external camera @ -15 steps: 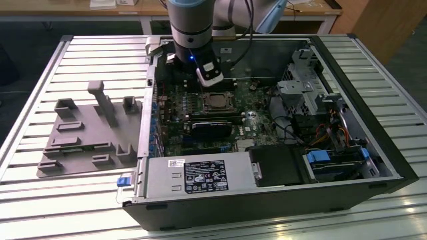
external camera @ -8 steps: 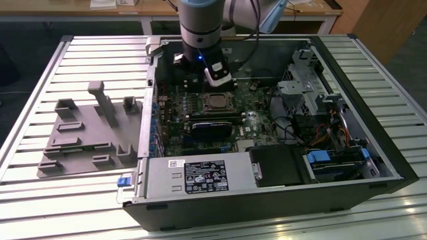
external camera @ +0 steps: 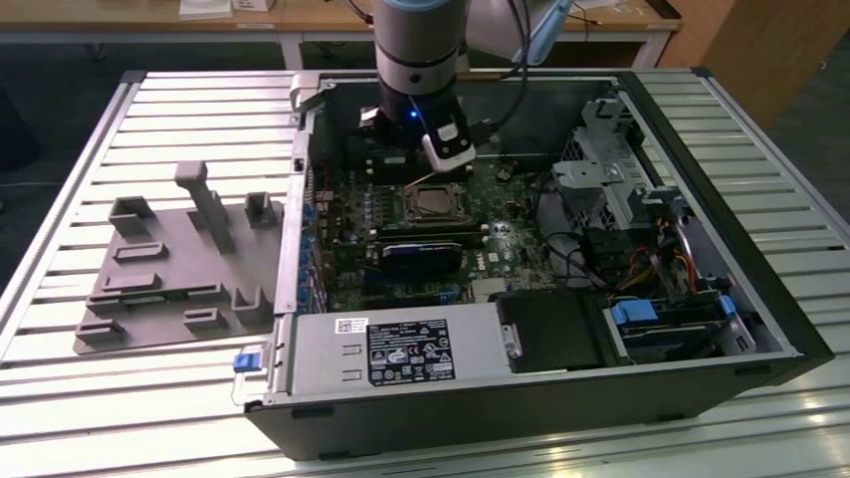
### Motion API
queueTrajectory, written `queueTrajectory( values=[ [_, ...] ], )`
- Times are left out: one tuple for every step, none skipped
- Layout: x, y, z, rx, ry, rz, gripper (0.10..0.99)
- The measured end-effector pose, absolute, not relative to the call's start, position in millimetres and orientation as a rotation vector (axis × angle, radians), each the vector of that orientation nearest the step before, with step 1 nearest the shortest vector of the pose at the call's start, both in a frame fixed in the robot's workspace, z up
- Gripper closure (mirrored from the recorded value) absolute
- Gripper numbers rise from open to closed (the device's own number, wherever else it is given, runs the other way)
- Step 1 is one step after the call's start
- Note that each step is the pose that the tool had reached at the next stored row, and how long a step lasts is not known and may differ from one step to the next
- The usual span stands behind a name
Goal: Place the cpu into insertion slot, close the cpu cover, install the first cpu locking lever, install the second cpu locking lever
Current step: 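Install the first cpu locking lever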
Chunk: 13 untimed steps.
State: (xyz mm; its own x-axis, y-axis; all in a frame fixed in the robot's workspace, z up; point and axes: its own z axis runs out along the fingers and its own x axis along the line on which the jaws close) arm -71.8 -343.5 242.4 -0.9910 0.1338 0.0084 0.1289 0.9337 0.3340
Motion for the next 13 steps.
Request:
queueTrajectory(
  values=[
    [-71.3,-343.5,242.4,0.211,3.076,0.52,0.984],
    [-70.8,-343.5,242.4,0.212,3.077,0.509,0.984],
    [-70.7,-343.5,242.4,0.213,3.078,0.5,0.984],
    [-70.7,-343.5,242.4,0.215,3.079,0.489,0.984],
    [-70.7,-343.4,242.3,0.216,3.079,0.474,0.984],
    [-70.7,-343.4,242.1,0.218,3.078,0.461,0.984],
    [-70.7,-343.4,241.6,0.219,3.076,0.454,0.984],
    [-70.7,-343.2,241.3,0.219,3.074,0.443,0.984],
    [-70.7,-343.0,240.9,0.219,3.071,0.432,0.984],
    [-70.7,-343.0,240.4,0.218,3.068,0.427,0.984],
    [-70.7,-343.0,239.6,0.218,3.063,0.426,0.984],
    [-70.7,-343.0,239.0,0.217,3.059,0.426,0.984],
    [-70.7,-343.0,238.4,0.216,3.055,0.426,0.984]
  ],
)
